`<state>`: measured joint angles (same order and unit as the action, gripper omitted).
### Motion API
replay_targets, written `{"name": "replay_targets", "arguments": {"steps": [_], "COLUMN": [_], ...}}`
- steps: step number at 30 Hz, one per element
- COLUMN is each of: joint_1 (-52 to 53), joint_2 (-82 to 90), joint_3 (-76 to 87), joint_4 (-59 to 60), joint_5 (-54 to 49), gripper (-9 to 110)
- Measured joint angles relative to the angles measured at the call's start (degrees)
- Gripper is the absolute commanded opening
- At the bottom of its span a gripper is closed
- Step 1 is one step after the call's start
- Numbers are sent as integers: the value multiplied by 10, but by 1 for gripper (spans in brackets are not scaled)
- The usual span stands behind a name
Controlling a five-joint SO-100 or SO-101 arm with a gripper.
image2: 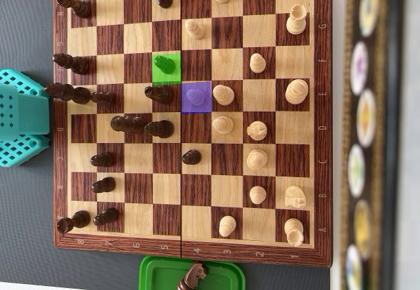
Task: Play chess
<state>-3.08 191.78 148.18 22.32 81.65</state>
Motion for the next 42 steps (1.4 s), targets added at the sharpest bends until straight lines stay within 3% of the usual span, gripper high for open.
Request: {"name": "replay_targets", "arguments": {"steps": [12, 21, 28, 42], "joint_1": [-51, -82, -135, -147], "joint_2": [-85, -159, -321, -660], "joint_3": [-61, -74, -161, -348], "joint_4": [286, 376, 433, 514], "joint_5": [0, 2, 2, 2], "gripper": [15, 15, 15, 15]}}
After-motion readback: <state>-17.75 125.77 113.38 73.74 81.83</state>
